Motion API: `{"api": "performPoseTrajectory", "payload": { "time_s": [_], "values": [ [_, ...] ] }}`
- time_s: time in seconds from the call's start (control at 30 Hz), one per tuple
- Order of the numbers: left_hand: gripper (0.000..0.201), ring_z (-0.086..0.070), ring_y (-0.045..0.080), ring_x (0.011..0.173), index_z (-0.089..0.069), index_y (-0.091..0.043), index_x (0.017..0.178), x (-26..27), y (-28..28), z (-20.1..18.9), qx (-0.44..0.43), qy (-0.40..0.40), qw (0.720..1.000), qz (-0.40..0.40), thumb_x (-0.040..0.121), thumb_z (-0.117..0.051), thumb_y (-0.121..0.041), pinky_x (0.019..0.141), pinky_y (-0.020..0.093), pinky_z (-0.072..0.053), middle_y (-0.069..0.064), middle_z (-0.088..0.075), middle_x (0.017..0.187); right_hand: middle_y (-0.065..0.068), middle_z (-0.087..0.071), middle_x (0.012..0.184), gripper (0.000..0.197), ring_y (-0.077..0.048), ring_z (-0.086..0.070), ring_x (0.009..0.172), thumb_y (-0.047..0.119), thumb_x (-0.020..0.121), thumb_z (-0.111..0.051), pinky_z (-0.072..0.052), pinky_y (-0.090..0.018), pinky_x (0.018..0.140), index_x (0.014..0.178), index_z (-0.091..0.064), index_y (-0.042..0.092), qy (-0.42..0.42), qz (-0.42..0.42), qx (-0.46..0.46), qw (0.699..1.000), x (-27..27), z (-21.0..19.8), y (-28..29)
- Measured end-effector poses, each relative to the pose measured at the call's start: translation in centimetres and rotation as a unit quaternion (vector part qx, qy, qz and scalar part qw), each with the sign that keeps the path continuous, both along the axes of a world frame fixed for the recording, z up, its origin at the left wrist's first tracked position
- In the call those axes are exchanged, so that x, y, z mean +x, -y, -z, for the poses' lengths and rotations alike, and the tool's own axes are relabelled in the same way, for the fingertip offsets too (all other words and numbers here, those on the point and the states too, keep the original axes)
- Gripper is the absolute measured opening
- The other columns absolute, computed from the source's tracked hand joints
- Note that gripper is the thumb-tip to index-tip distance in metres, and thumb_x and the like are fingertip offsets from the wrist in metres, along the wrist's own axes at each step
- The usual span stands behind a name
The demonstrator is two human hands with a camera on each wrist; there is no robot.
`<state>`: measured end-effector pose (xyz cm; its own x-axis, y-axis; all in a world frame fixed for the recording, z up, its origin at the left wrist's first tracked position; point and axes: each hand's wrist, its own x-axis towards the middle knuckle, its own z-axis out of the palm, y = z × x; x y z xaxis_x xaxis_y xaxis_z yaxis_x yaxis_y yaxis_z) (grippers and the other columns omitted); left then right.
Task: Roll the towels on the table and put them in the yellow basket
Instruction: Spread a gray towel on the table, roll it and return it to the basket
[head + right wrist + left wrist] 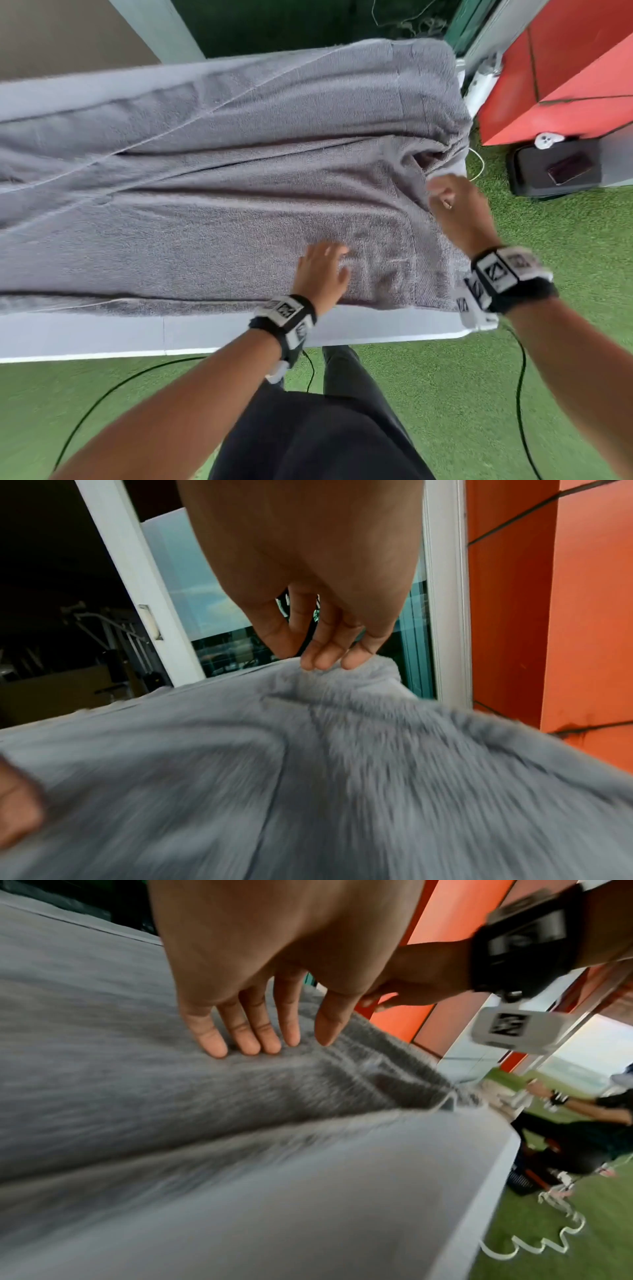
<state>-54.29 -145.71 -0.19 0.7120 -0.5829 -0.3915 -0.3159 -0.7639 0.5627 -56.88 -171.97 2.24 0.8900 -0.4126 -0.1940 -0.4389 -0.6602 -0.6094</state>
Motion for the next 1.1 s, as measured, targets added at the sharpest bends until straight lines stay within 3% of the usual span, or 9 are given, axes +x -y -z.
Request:
{"api": "performPoseTrajectory", "payload": {
  "time_s": [0.07,0.13,0.27,0.33,0.47,0.63,0.8,0.97,1.1],
  "values": [
    [0.023,-0.042,0.015,0.123,-0.056,-0.020,0.115,0.1,-4.8,0.2,0.020,0.016,1.000,0.009,0.092,-0.056,-0.021,0.107,0.042,-0.036,-0.003,-0.050,0.132,-0.004,-0.062,0.109,0.022,-0.013,-0.056,0.091,0.010,0.096,-0.053,-0.043,-0.021,0.076,0.115,-0.063,0.010,-0.035,-0.022,0.016,0.999,-3.9,0.3,-2.7],
    [0.021,-0.044,0.015,0.121,-0.058,-0.021,0.110,0.1,-9.3,0.2,0.048,0.020,0.999,0.016,0.089,-0.058,-0.019,0.105,0.047,-0.037,-0.003,-0.052,0.129,-0.003,-0.063,0.105,0.023,-0.011,-0.056,0.090,0.006,0.094,-0.056,-0.045,-0.022,0.078,0.115,-0.063,0.010,-0.058,-0.054,0.032,0.996,-7.8,0.9,-4.8],
    [0.033,-0.046,0.022,0.123,-0.059,-0.021,0.115,-0.1,-16.2,-0.1,0.109,0.018,0.993,0.032,0.083,-0.064,-0.018,0.104,0.049,-0.038,0.001,-0.053,0.129,-0.008,-0.056,0.132,0.044,-0.019,-0.047,0.119,0.011,0.086,-0.068,-0.035,-0.033,0.102,0.129,-0.057,0.013,-0.148,-0.109,-0.006,0.983,-14.2,2.8,-7.1],
    [0.030,-0.051,0.021,0.117,-0.061,-0.018,0.113,-0.1,-18.3,-0.2,0.116,0.048,0.992,0.033,0.084,-0.064,-0.013,0.102,0.045,-0.040,0.002,-0.057,0.122,-0.010,-0.052,0.136,0.050,-0.026,-0.046,0.125,0.016,0.084,-0.072,-0.036,-0.042,0.105,0.131,-0.054,0.013,-0.154,-0.112,-0.038,0.981,-15.7,3.6,-7.6],
    [0.015,-0.053,0.016,0.085,-0.065,-0.010,0.096,-0.3,-20.6,-0.5,0.083,0.063,0.995,0.006,0.086,-0.060,0.000,0.080,0.031,-0.046,0.002,-0.059,0.092,-0.009,-0.065,0.112,0.026,-0.026,-0.060,0.104,0.017,0.087,-0.068,-0.050,-0.044,0.093,0.111,-0.063,0.009,-0.064,-0.096,-0.091,0.989,-15.8,4.7,-9.3],
    [0.013,-0.049,0.013,0.075,-0.064,-0.011,0.091,-0.6,-23.5,-0.2,0.062,0.045,0.997,0.006,0.092,-0.054,-0.003,0.063,0.024,-0.038,-0.004,-0.050,0.084,-0.009,-0.070,0.094,0.016,-0.019,-0.063,0.081,0.007,0.087,-0.064,-0.058,-0.040,0.075,0.103,-0.066,0.004,-0.058,-0.069,-0.072,0.993,-16.3,4.9,-12.9],
    [0.016,-0.055,0.015,0.078,-0.068,-0.009,0.099,-1.8,-27.2,-1.2,0.056,0.032,0.998,-0.012,0.096,-0.052,-0.009,0.063,0.014,-0.032,0.003,-0.061,0.092,0.000,-0.066,0.097,0.019,-0.010,-0.060,0.080,0.009,0.086,-0.067,-0.052,-0.023,0.072,0.105,-0.066,0.008,-0.096,-0.053,-0.033,0.993,-19.8,4.3,-17.6],
    [0.015,-0.057,0.015,0.077,-0.069,-0.013,0.094,-4.2,-28.7,-1.3,0.027,-0.015,0.999,0.012,0.094,-0.055,-0.007,0.069,0.021,-0.040,0.001,-0.064,0.086,0.002,-0.064,0.099,0.016,-0.011,-0.060,0.083,0.008,0.085,-0.069,-0.056,-0.033,0.080,0.100,-0.067,0.014,-0.175,-0.033,0.010,0.984,-23.2,4.7,-20.0],
    [0.019,-0.055,0.006,0.093,-0.068,-0.013,0.106,-5.6,-29.1,-1.5,-0.008,-0.002,1.000,-0.010,0.094,-0.055,-0.009,0.081,0.004,-0.032,-0.006,-0.061,0.104,0.010,-0.061,0.101,0.018,0.000,-0.058,0.085,0.017,0.091,-0.066,-0.050,-0.019,0.086,0.108,-0.064,0.021,-0.249,-0.119,0.059,0.959,-22.1,4.2,-21.5]
  ]
}}
